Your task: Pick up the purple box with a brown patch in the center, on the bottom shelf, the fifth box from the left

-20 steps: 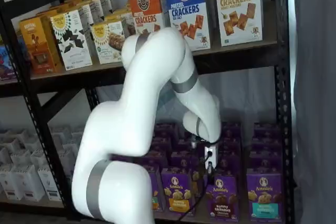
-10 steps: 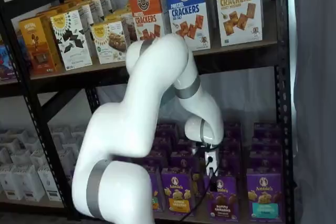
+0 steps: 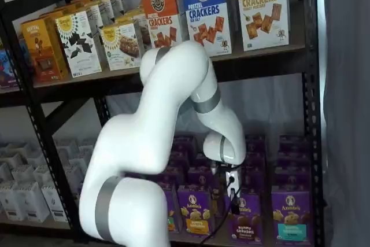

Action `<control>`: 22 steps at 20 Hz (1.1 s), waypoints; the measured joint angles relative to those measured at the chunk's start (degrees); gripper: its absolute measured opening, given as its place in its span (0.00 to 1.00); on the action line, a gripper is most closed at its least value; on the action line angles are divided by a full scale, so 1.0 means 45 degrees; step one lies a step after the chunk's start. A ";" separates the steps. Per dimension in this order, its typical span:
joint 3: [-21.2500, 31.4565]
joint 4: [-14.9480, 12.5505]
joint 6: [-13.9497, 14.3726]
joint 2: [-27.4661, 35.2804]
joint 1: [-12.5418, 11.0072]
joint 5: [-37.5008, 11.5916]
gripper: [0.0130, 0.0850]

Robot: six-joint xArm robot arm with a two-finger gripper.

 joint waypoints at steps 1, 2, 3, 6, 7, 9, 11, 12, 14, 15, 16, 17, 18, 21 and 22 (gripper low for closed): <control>-0.0026 -0.0046 0.0051 0.0035 0.0004 -0.0001 1.00; -0.0037 -0.0016 0.0035 0.0068 0.0020 -0.0042 1.00; -0.0044 0.0023 0.0006 0.0084 0.0031 -0.0056 1.00; -0.0080 0.0332 -0.0237 0.0132 0.0077 -0.0099 0.89; -0.0096 0.0403 -0.0289 0.0150 0.0091 -0.0127 0.83; -0.0110 0.0440 -0.0319 0.0164 0.0096 -0.0163 0.78; -0.0113 0.0443 -0.0329 0.0167 0.0091 -0.0181 0.72; -0.0118 0.0396 -0.0293 0.0167 0.0080 -0.0178 0.67; -0.0118 0.0267 -0.0184 0.0171 0.0069 -0.0184 0.67; -0.0116 0.0189 -0.0118 0.0174 0.0062 -0.0182 0.67; -0.0106 0.0157 -0.0092 0.0175 0.0059 -0.0188 0.67; -0.0091 0.0138 -0.0077 0.0175 0.0058 -0.0200 0.61; -0.0081 0.0130 -0.0071 0.0174 0.0057 -0.0206 0.61; -0.0027 0.0134 -0.0078 0.0138 0.0054 -0.0232 0.50; 0.0001 0.0123 -0.0073 0.0124 0.0050 -0.0261 0.44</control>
